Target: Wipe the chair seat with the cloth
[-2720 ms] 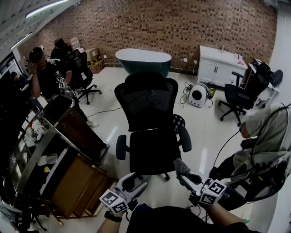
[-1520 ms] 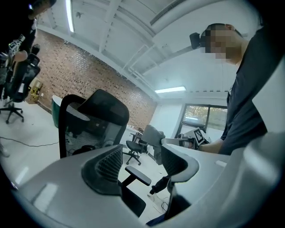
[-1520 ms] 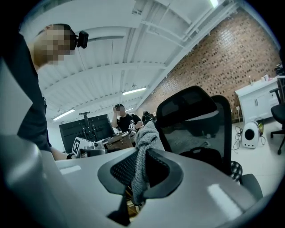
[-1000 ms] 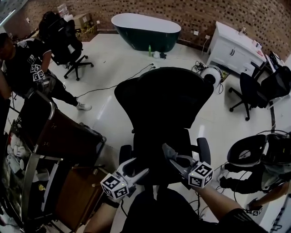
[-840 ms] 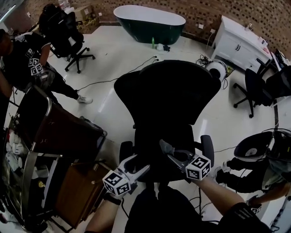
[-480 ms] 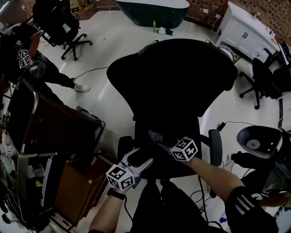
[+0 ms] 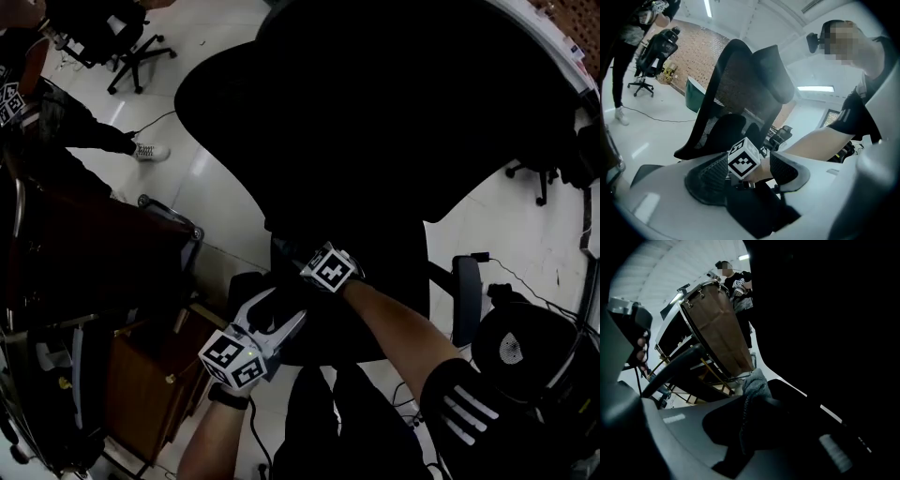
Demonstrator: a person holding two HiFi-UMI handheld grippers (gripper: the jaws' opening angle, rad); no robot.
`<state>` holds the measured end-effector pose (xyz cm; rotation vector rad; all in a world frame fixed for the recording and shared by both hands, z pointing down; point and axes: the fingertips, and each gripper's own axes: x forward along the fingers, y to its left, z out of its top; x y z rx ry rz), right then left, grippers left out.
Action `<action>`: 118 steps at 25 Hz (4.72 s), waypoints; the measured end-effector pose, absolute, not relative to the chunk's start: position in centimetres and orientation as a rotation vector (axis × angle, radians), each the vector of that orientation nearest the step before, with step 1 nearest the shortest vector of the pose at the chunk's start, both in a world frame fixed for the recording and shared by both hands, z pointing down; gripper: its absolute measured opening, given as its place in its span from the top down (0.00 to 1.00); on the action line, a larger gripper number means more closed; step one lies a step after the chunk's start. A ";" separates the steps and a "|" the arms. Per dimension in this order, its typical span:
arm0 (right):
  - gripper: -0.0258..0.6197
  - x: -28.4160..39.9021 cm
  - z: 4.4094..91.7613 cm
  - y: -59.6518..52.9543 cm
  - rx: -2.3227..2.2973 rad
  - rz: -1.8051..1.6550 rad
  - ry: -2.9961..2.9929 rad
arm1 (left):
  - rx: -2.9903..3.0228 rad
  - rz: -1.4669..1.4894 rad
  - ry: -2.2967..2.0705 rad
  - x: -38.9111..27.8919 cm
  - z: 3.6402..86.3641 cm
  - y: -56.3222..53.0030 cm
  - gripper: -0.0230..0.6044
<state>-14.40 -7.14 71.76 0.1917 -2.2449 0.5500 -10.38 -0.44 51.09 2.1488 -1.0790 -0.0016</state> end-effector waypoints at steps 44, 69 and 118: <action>0.91 -4.7 74.5 -7.4 0.374 0.496 -2.111 | 2.140 -0.013 -0.979 -6.2 51.6 0.8 0.49; 0.91 17.9 79.4 -7.1 0.632 0.413 -1.683 | 2.144 -0.041 -0.903 -3.4 51.7 3.1 0.49; 0.91 -9.0 74.8 14.6 0.057 0.449 -2.136 | 2.098 0.064 -0.990 -8.2 50.6 10.0 0.49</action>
